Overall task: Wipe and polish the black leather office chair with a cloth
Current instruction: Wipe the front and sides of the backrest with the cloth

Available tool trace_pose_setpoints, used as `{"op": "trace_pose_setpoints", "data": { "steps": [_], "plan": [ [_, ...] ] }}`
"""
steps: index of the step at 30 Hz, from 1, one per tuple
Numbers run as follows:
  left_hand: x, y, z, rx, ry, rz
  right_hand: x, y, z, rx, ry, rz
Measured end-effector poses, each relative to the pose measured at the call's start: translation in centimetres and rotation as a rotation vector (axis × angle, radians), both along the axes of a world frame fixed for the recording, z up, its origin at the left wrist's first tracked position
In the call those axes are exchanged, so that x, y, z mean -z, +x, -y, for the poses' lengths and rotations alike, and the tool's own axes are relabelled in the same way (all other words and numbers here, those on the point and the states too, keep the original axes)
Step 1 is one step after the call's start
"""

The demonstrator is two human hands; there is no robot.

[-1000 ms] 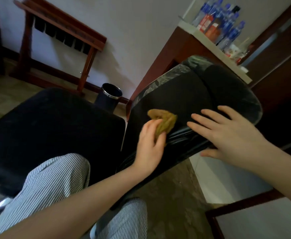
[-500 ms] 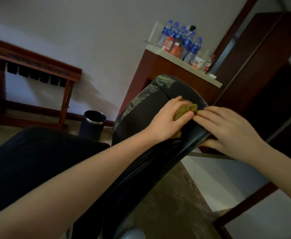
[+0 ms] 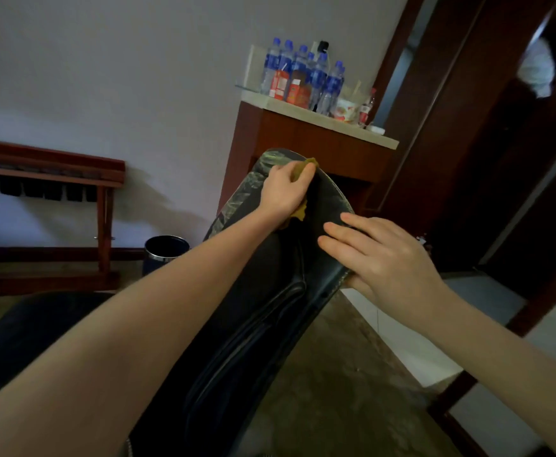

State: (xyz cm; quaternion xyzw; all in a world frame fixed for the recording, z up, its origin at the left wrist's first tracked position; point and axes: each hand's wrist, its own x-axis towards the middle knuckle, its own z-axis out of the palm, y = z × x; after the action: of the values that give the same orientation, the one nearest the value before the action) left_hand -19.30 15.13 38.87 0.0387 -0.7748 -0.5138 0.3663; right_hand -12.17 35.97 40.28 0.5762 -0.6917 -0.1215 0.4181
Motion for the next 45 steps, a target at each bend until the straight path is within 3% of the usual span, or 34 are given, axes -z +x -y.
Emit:
{"op": "trace_pose_setpoints", "data": {
  "steps": [7,10,13,17,20,25,34,38,45],
  "plan": [
    [0.7,5.7,-2.0,0.302,-0.164,-0.146,0.1,-0.1,-0.2,-0.062,-0.039,-0.021],
    [2.0,7.8,-2.6,0.364,-0.259,-0.216,-0.7,0.2,-0.3,-0.019,0.053,-0.023],
    [2.9,8.2,-2.2,0.306,-0.321,-0.255,-2.8,0.7,0.2,0.041,0.198,0.075],
    [3.6,6.8,-2.0,0.215,-0.289,-0.250,-6.0,0.9,1.9,0.056,0.086,0.527],
    [3.6,5.1,-1.8,0.138,-0.211,-0.247,-7.3,-1.2,3.7,0.213,0.068,0.502],
    [2.7,1.6,-0.3,0.079,-0.211,-0.187,-8.4,-5.5,8.0,0.349,0.020,0.631],
    [2.1,-6.4,4.2,-0.053,-0.220,-0.059,-5.7,-9.8,13.2,0.597,0.000,0.313],
    [1.6,-9.6,5.7,-0.148,-0.234,0.008,-5.7,-10.0,13.1,0.674,0.041,0.323],
    [0.3,-11.7,7.6,-0.186,-0.054,0.241,-5.7,-9.7,13.4,0.650,0.136,0.398]
  ]
}}
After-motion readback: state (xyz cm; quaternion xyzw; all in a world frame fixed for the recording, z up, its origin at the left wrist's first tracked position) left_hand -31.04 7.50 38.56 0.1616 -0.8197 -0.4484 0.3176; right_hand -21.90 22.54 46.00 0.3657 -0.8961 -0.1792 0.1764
